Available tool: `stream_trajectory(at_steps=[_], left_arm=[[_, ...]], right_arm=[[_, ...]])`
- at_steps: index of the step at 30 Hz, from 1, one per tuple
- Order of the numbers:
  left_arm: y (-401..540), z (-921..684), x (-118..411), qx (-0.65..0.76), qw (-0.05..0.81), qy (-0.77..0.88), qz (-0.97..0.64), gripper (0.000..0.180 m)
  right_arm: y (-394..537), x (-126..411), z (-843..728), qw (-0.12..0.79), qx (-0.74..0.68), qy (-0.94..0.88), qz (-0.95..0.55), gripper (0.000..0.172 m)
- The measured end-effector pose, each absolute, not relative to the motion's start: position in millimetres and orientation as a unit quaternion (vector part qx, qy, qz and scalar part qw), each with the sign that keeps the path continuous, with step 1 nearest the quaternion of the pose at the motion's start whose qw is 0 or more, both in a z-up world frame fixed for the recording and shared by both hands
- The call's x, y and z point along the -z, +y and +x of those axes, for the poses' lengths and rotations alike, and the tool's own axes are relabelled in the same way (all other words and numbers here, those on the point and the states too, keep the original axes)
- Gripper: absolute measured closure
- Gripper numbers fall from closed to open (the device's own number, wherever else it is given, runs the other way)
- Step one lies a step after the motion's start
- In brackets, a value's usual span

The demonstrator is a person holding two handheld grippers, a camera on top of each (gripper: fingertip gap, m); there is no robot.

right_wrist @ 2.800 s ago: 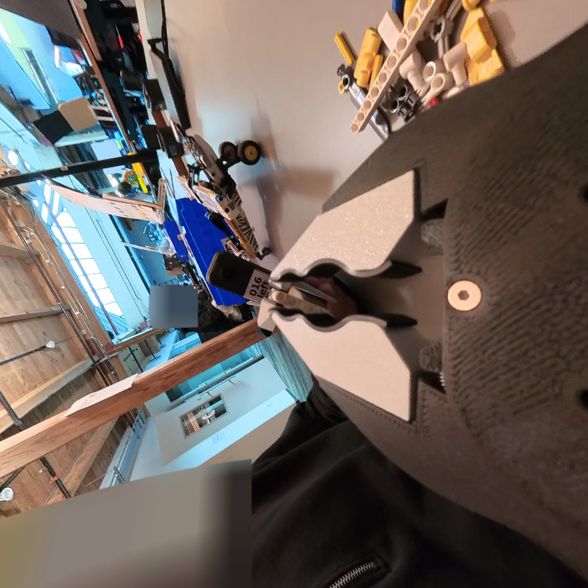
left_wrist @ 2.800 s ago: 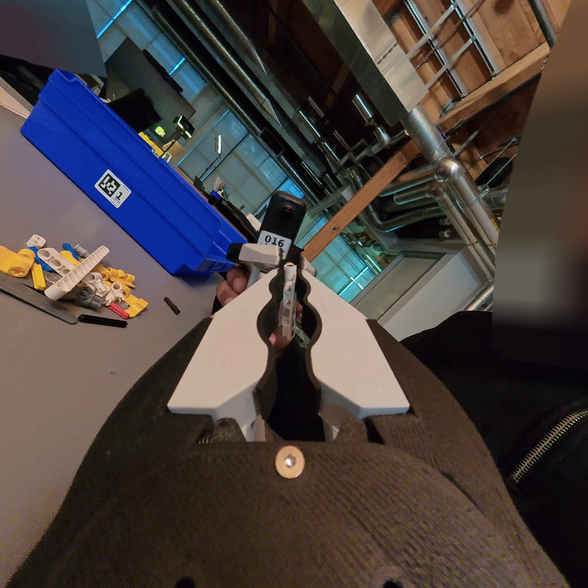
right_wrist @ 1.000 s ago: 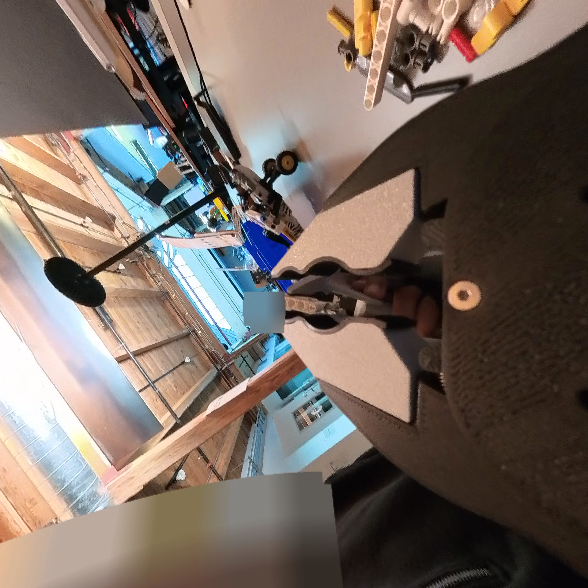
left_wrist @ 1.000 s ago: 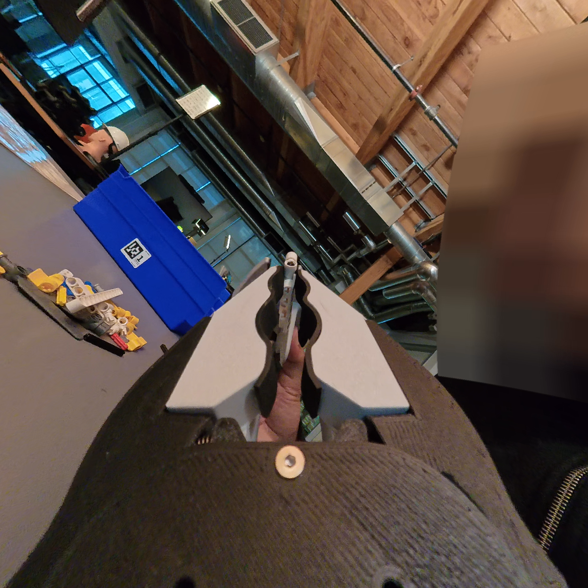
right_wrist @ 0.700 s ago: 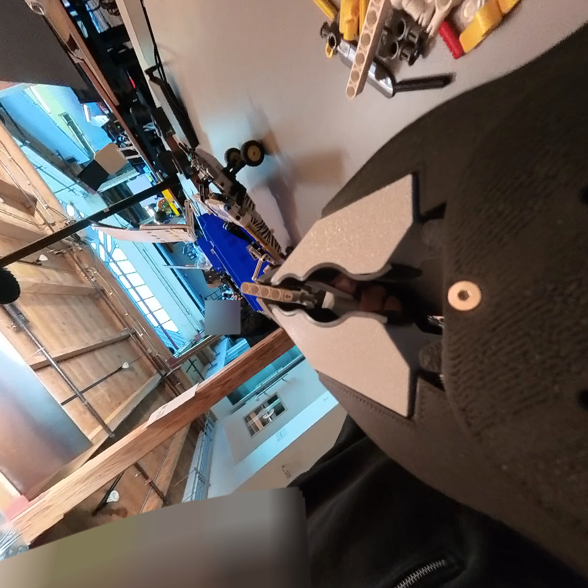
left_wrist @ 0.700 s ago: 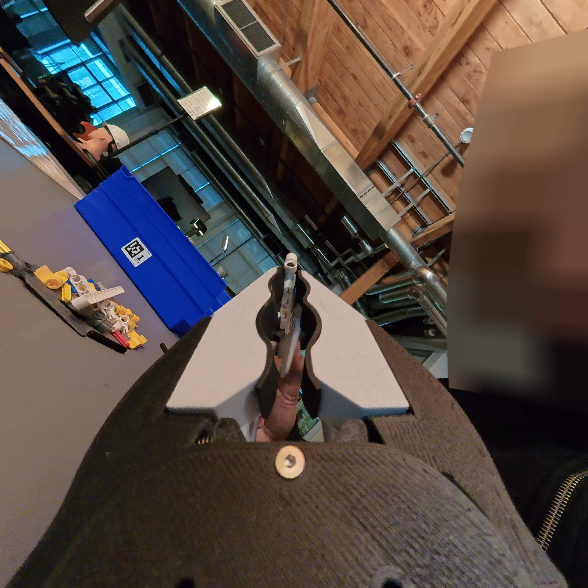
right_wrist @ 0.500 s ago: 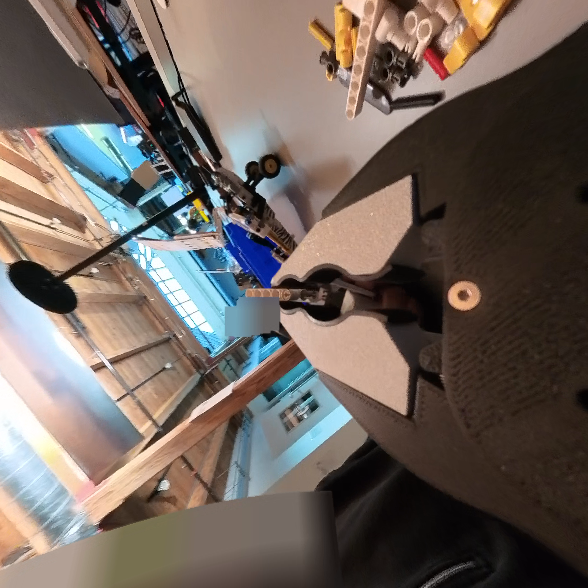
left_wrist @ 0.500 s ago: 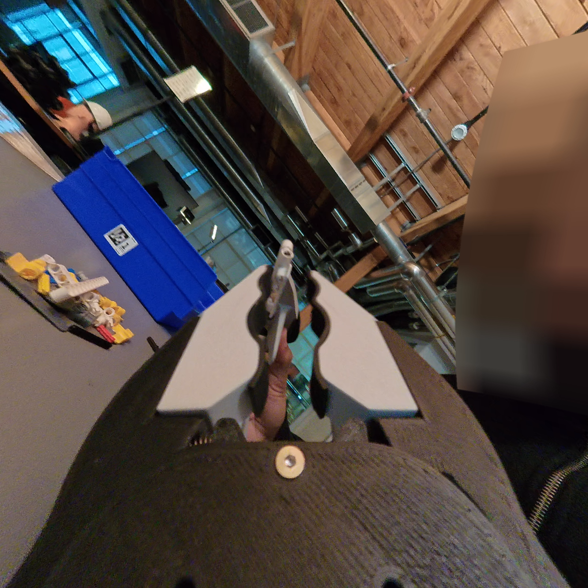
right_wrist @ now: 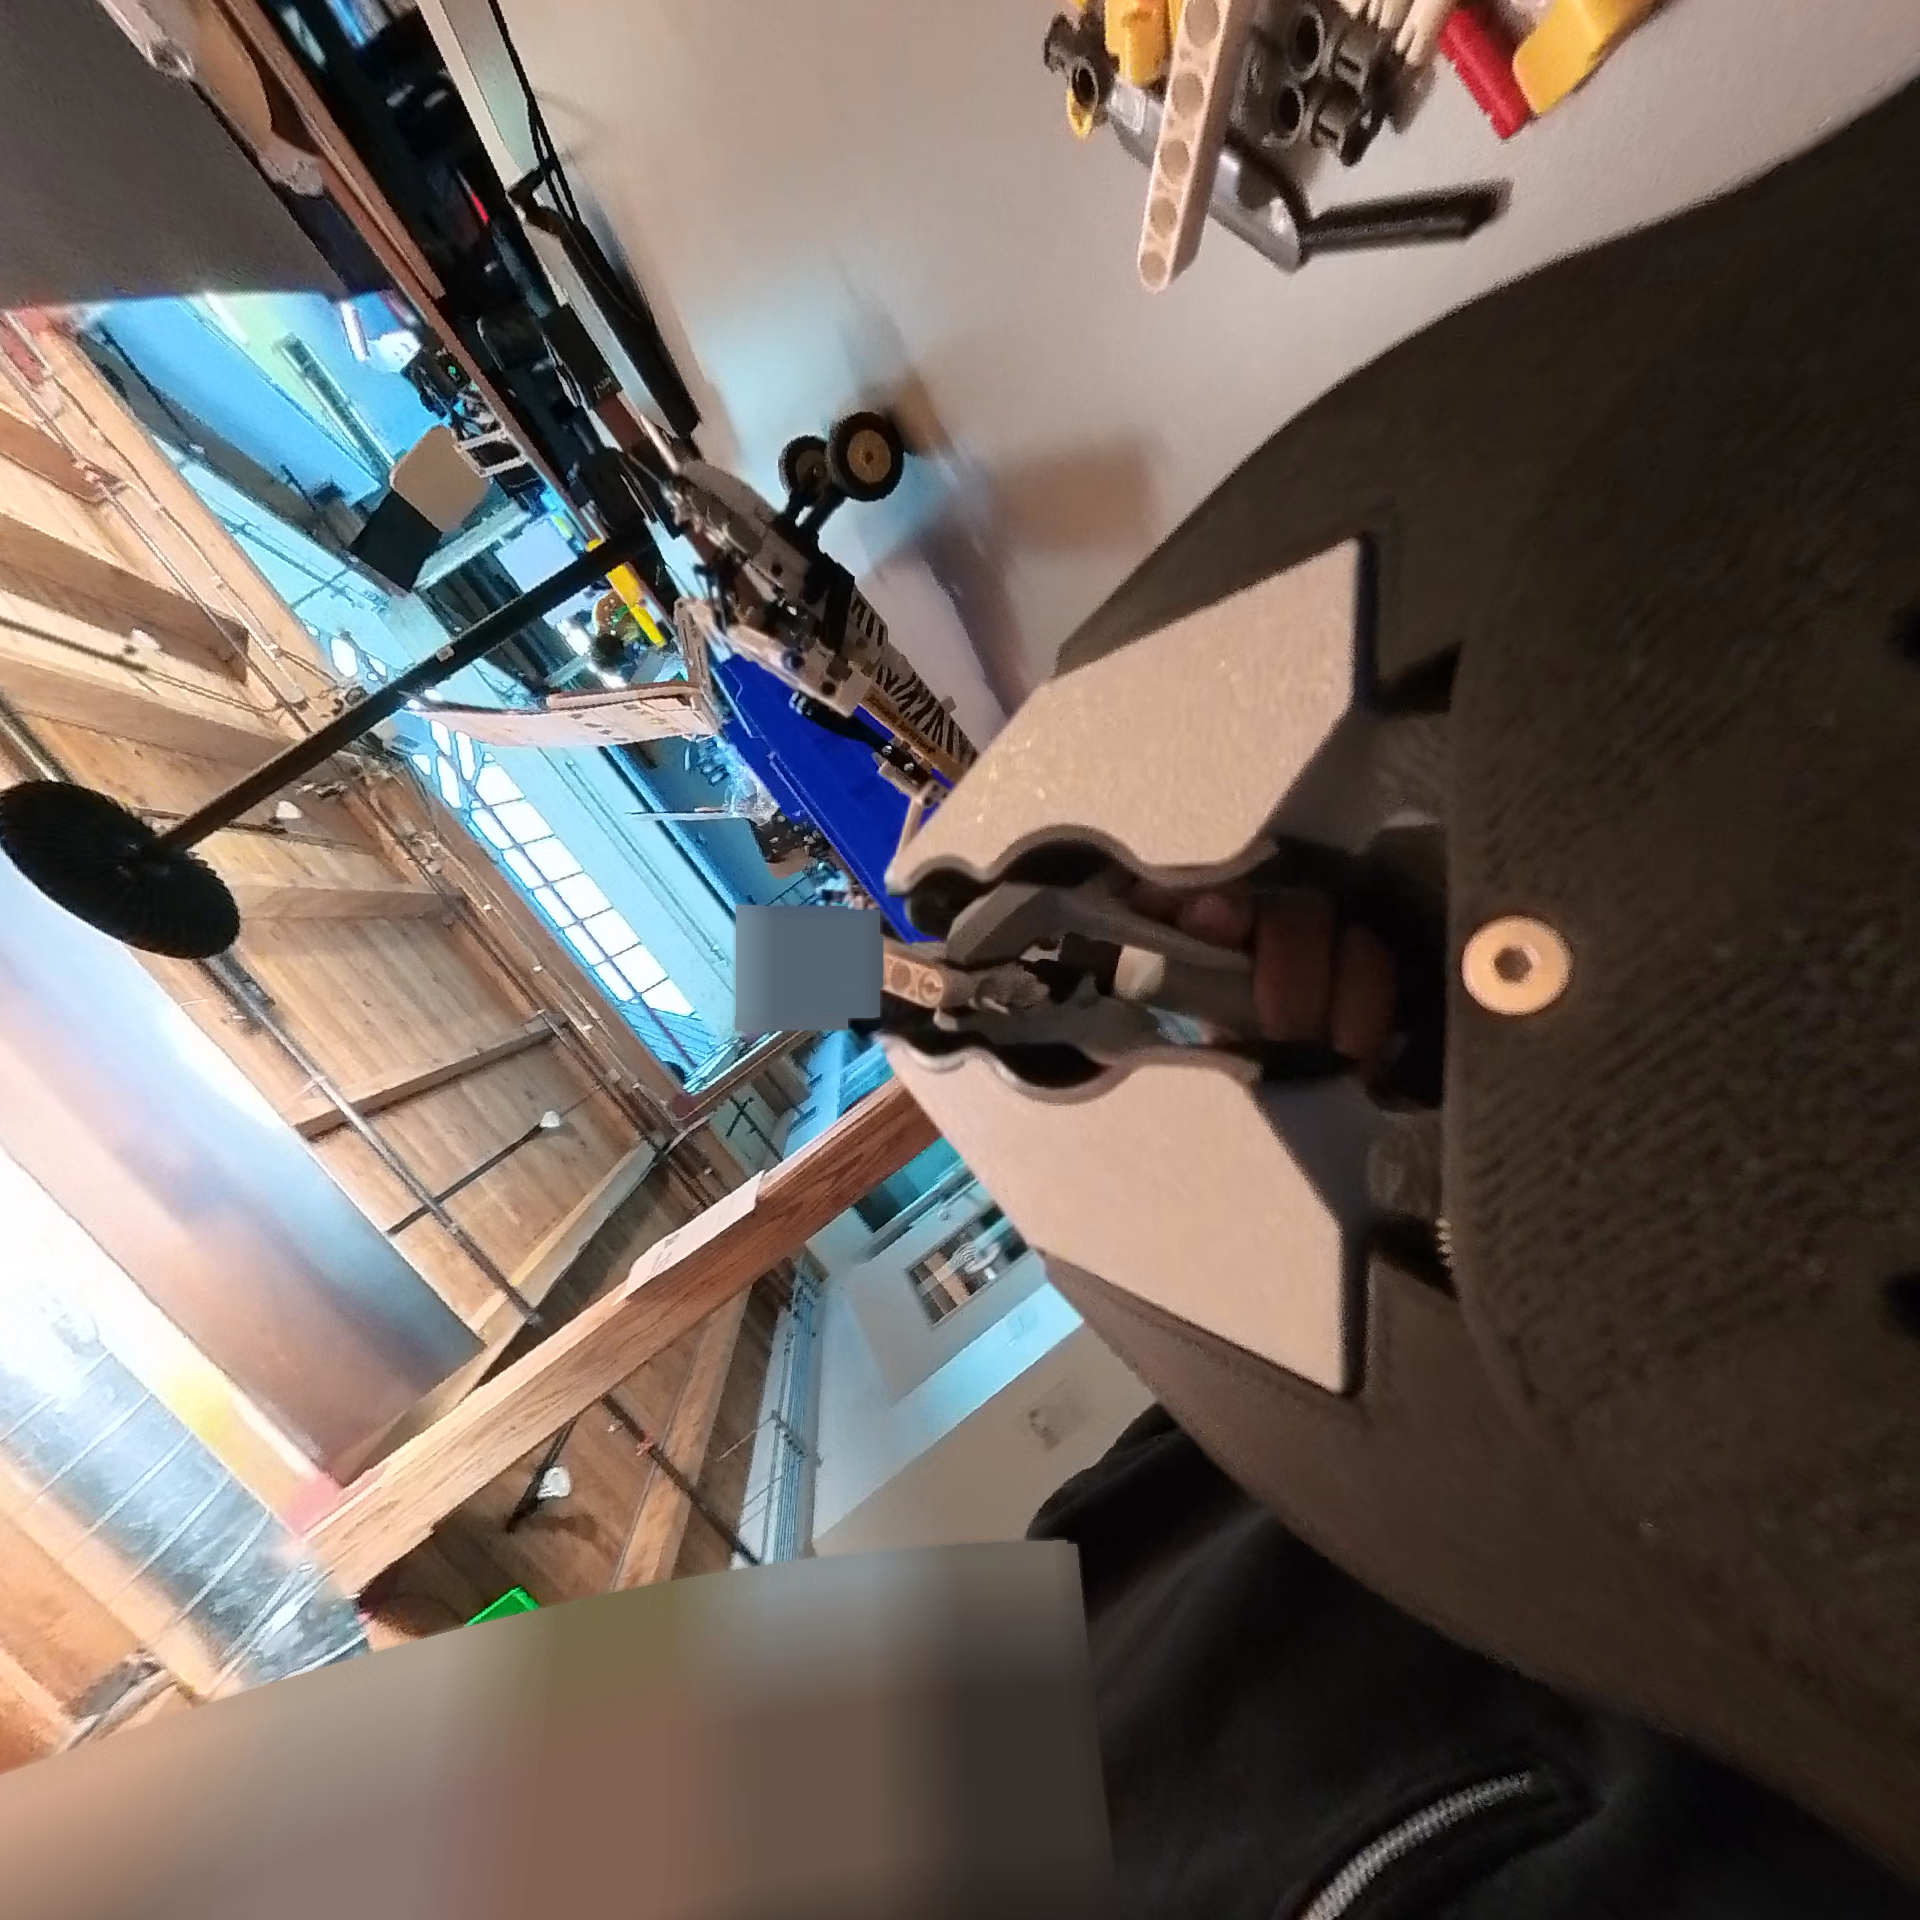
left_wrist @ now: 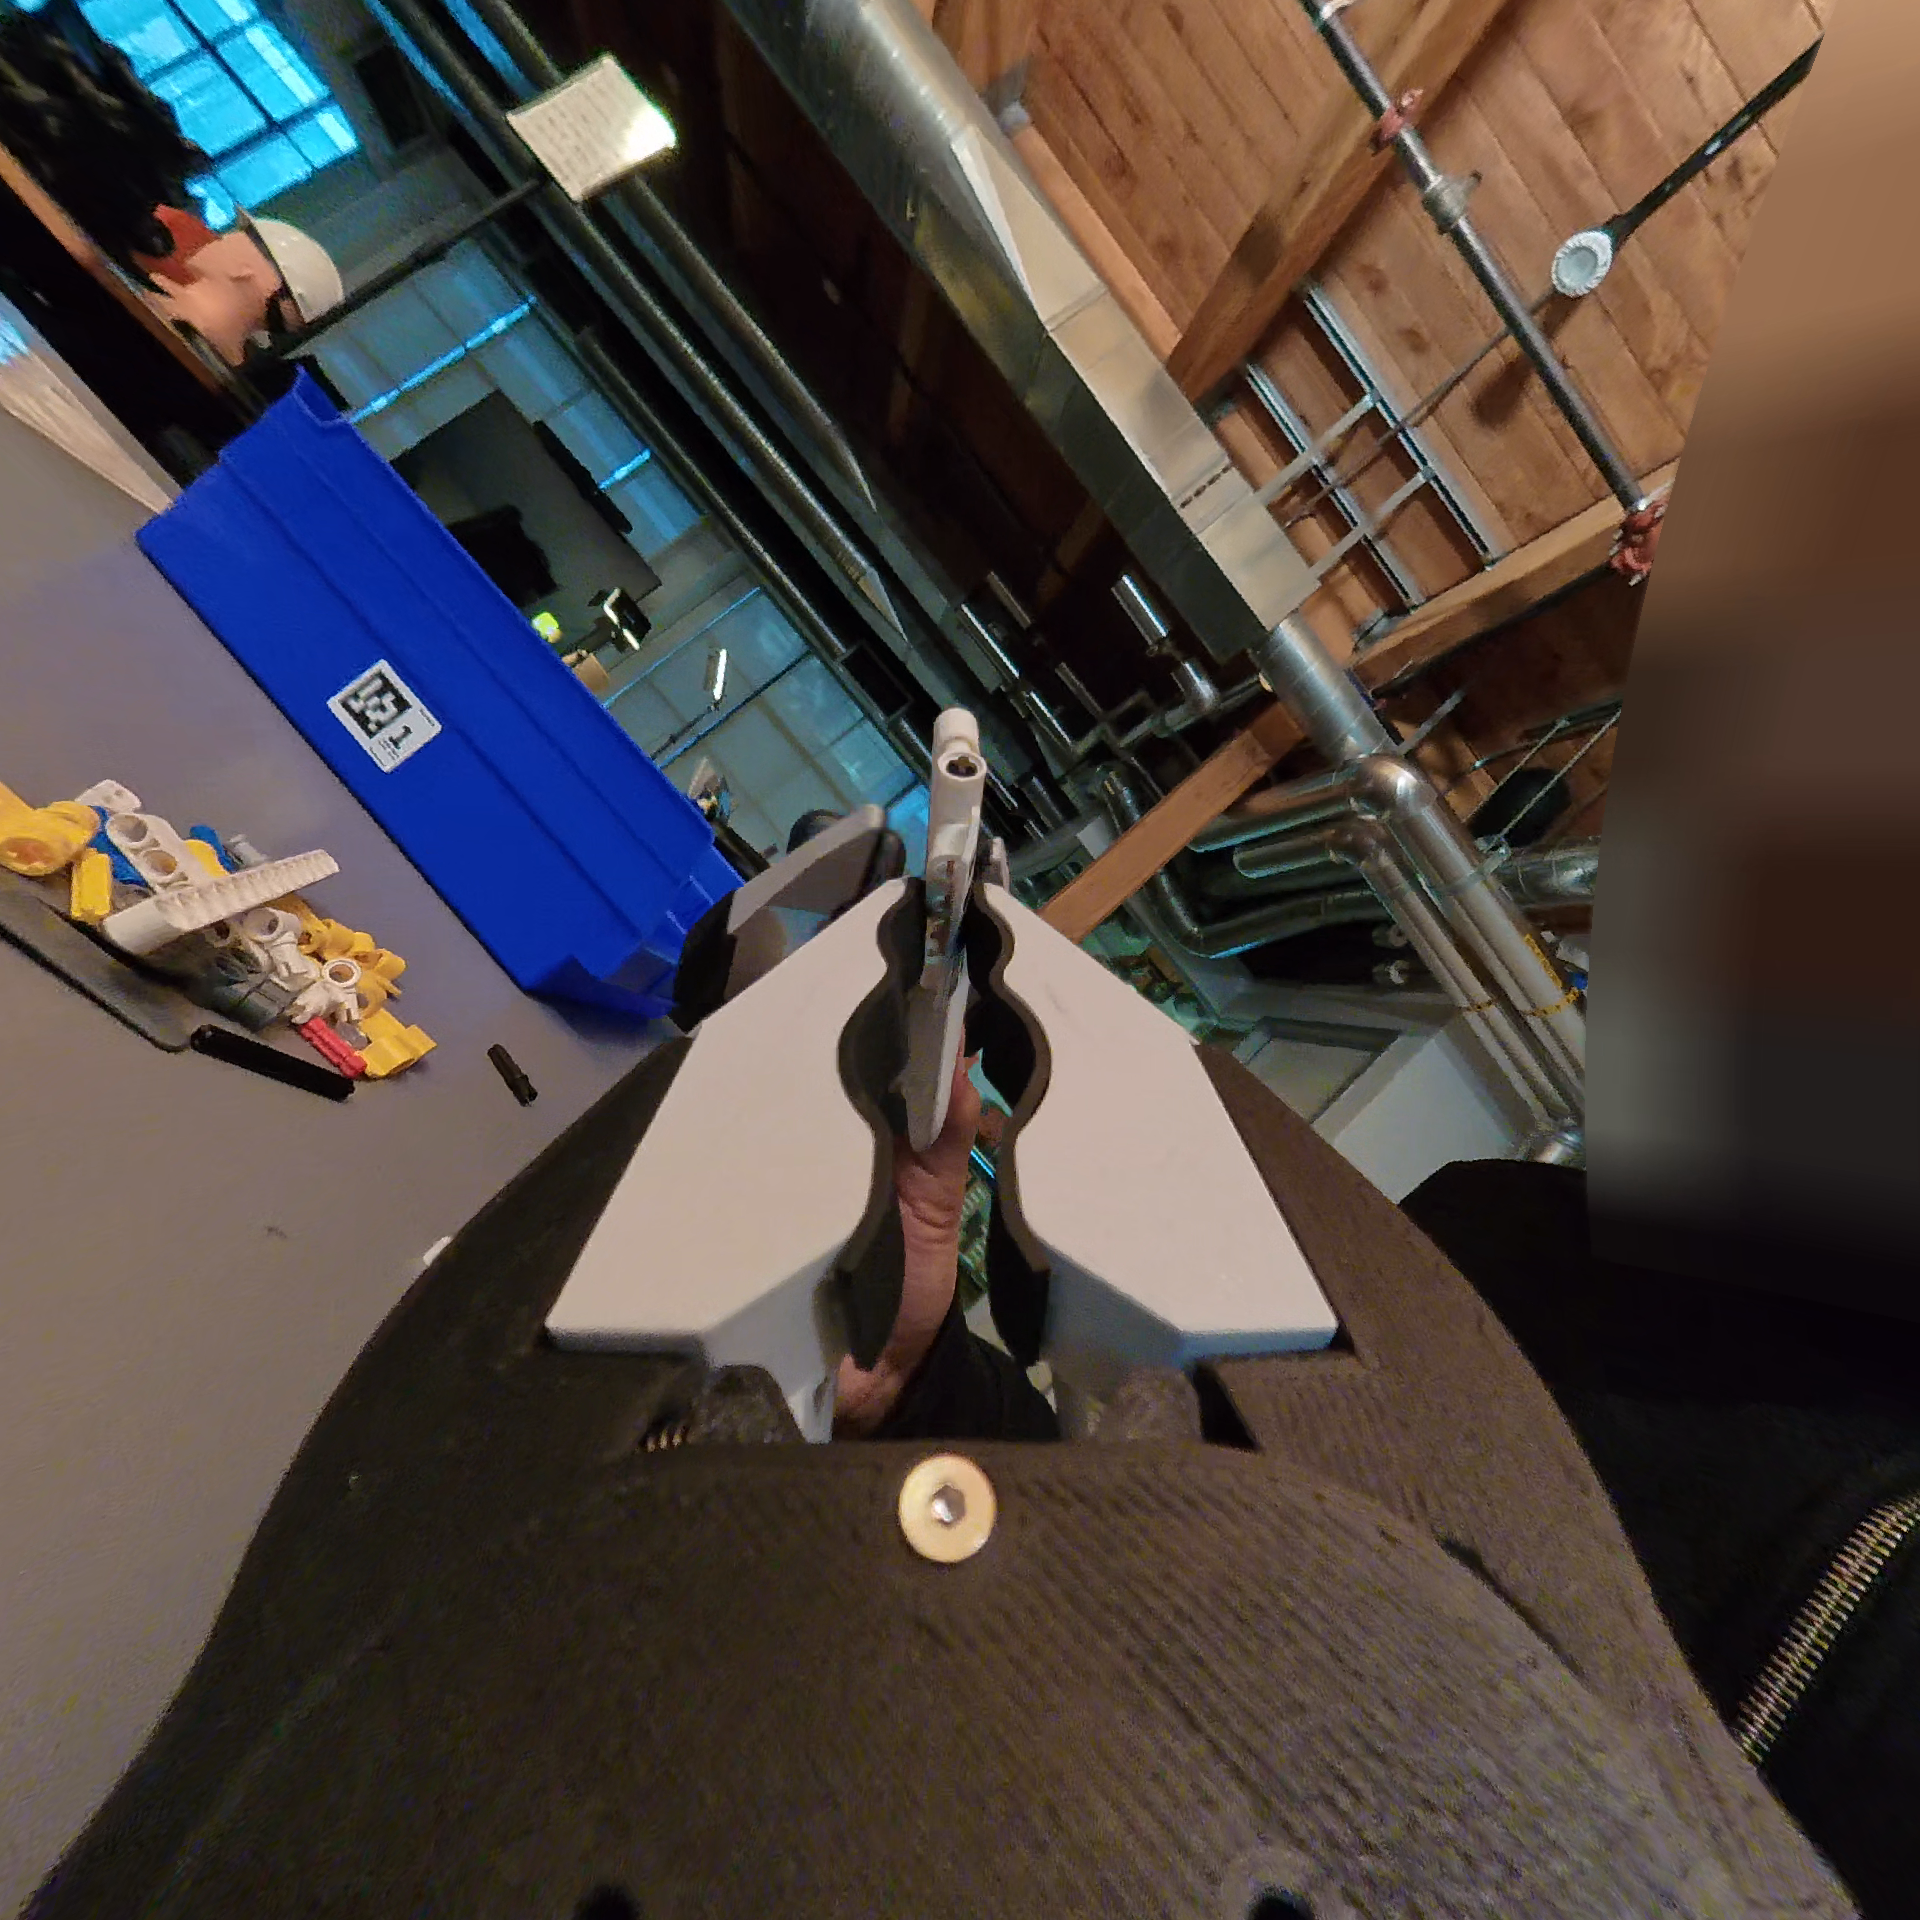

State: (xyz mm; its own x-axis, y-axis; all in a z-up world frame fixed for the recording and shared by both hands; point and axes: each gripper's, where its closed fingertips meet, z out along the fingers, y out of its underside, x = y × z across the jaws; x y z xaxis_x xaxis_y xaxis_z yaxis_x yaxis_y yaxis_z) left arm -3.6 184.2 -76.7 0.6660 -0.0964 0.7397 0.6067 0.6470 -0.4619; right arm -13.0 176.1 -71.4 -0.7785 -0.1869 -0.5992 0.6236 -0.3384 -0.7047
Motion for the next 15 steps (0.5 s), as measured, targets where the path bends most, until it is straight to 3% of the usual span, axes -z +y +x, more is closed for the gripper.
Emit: stream_trajectory(at_steps=[3,8,12,15], left_arm=[[175,-7,76,0.197,0.845,-0.36,-0.342,0.18],[174,-9,77,0.195,0.845,-0.366,-0.339,0.179],[175,-9,77,0.191,0.845,-0.365,-0.341,0.179],[176,-9,77,0.194,0.844,-0.365,-0.342,0.179]], right_arm=[[183,68,-18,0.279,0.799,0.486,0.219,0.143],[176,72,-13,0.27,0.788,0.51,0.214,0.148],[172,74,-11,0.266,0.782,0.522,0.213,0.166],[173,74,-11,0.274,0.782,0.519,0.211,0.167]])
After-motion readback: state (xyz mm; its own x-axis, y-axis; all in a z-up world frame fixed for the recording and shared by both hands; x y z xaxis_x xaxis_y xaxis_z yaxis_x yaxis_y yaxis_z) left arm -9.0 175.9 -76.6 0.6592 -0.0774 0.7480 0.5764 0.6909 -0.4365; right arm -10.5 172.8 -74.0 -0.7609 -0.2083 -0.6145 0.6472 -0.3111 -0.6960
